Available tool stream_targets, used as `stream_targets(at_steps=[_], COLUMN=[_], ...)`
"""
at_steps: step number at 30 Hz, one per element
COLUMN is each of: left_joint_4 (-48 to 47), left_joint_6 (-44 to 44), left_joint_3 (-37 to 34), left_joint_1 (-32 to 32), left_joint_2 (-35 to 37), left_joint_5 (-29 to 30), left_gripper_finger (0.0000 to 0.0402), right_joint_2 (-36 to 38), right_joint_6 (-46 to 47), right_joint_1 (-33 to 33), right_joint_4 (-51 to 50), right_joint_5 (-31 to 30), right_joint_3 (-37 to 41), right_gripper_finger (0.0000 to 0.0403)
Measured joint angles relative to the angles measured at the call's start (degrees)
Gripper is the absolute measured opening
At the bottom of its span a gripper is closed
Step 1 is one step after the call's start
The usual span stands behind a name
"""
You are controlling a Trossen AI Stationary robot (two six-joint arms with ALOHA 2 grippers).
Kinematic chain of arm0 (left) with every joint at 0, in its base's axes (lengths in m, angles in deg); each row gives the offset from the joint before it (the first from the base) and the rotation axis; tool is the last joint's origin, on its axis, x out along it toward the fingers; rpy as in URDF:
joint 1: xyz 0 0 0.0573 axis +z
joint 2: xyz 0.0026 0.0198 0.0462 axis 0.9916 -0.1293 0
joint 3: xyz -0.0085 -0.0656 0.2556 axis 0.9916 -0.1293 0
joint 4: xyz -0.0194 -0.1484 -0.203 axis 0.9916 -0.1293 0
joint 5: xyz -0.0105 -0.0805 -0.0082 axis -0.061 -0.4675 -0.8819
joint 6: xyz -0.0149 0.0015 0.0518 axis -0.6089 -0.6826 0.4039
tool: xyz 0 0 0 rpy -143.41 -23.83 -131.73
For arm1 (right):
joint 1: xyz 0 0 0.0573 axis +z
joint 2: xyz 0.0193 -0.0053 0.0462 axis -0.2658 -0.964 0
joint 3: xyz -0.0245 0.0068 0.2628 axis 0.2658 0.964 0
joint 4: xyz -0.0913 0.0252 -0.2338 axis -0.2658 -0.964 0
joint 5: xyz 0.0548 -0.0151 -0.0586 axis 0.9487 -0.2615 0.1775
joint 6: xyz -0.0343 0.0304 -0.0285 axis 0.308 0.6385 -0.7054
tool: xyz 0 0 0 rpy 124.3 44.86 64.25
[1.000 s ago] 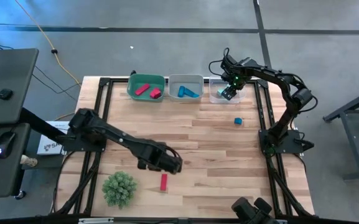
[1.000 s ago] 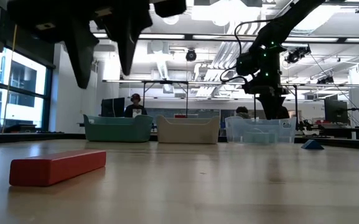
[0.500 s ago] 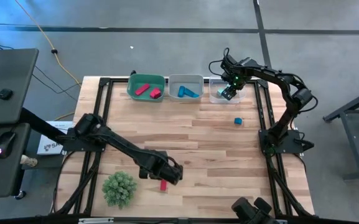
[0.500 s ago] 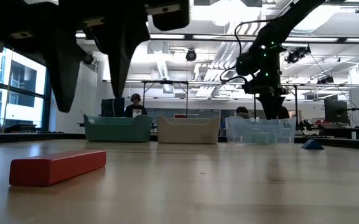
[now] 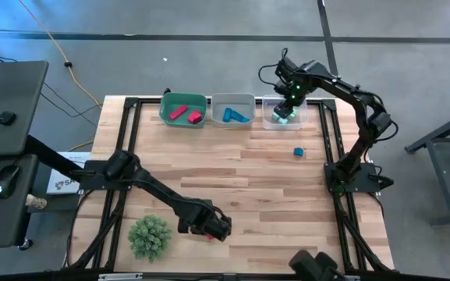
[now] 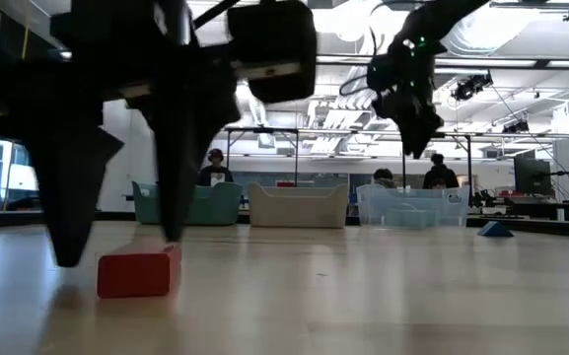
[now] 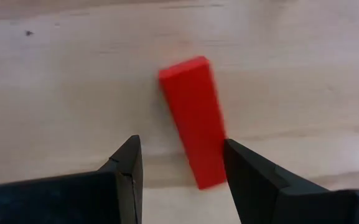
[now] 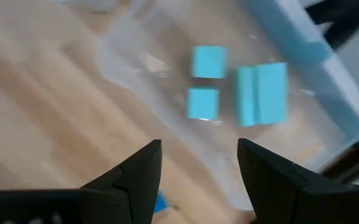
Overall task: Sort & place blocks by color
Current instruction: Put the red block into the green bin
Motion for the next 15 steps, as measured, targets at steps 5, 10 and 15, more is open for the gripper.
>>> stream_targets(at_steps=[5, 10, 15], left_joint_4=[1.28, 1.20, 0.92], left_joint_6=[-0.11, -0.50, -0.39], left_joint_3=[0.14, 0.33, 0.32], left_joint_1=[0.00, 0.07, 0.09], left_joint_2=[-1.16, -2.16, -2.30], left_joint_5=[-0.23, -2.07, -2.33], left_gripper_finger=[0.0142, 0.0142, 0.0138], right_joint_2=[2.25, 5.17, 9.13], right_joint_6=[1.46, 3.28, 5.20], right_joint_1=[3.54, 8.01, 11.80], right_joint_4=[-3.10, -6.07, -7.55], right_joint_5=[4.65, 4.66, 4.35], right_joint_3=[-0.66, -0.66, -0.66], right_gripper_finger=[0.0199, 0.0199, 0.0199])
